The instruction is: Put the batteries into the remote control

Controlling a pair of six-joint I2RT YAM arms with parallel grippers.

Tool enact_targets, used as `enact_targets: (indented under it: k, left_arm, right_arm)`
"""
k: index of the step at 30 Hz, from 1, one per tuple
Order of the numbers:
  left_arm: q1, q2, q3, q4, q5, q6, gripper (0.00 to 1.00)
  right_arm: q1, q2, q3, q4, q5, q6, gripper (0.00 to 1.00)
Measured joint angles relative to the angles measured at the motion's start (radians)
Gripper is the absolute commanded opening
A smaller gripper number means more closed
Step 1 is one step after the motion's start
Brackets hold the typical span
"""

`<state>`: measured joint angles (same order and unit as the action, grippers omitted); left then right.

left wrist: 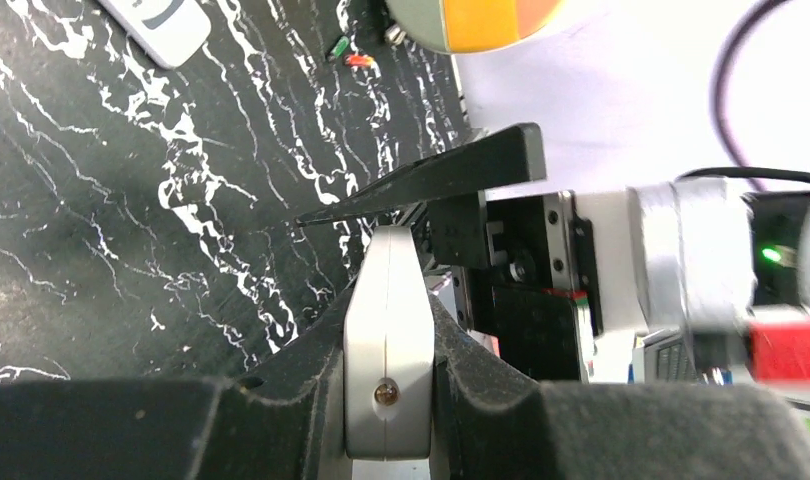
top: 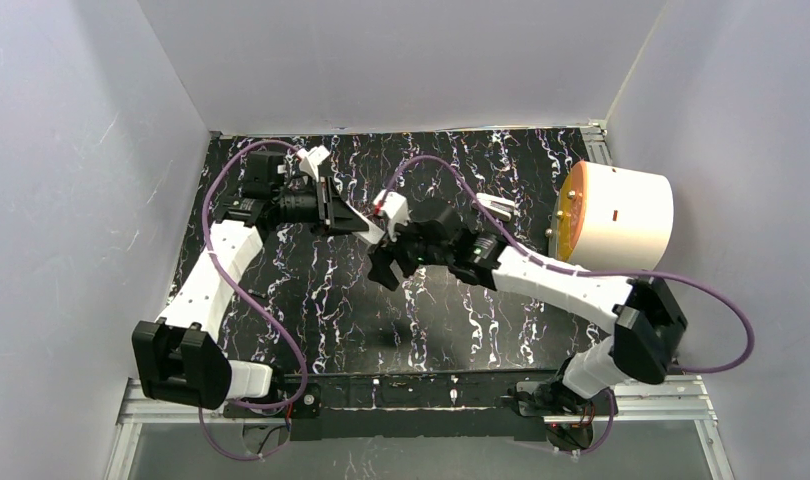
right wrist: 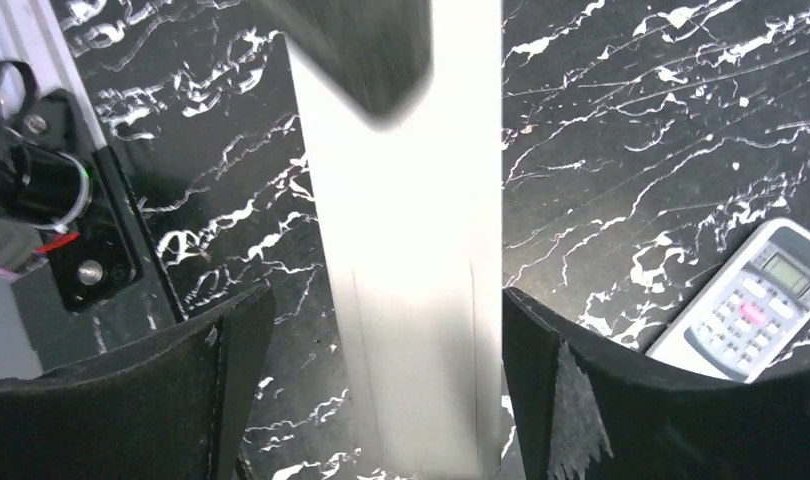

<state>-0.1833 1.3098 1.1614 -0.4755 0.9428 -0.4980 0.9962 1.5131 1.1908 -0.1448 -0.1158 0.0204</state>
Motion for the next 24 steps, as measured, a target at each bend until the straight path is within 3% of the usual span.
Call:
enact_targets:
  k: [6,13,20,24]
  left_arm:
    - [0.052,0.028,0.031,0.058,0.101,-0.029,0.0]
    - [0.097,0.016,-0.018,0.271,0.208,-0.22,0.0]
    - [0.113,0.0,-0.06,0.462,0.249,-0.402,0.0]
    - [0.112,-0.011,-0.06,0.5,0.255,-0.444,0.0]
  right_arm:
    - [-0.106,-0.15,-0.182,0.258,-0.054,0.268,0.93]
    - [-0.231,-0.271,-0.344,0.62,-0.044,0.695,0.94]
    - [-0.25,-0.204,-0.362,0.774,-0.118,1.01,0.91]
    - [-0.249,-0.124,-0.364,0.904,-0.162,1.176,0.83]
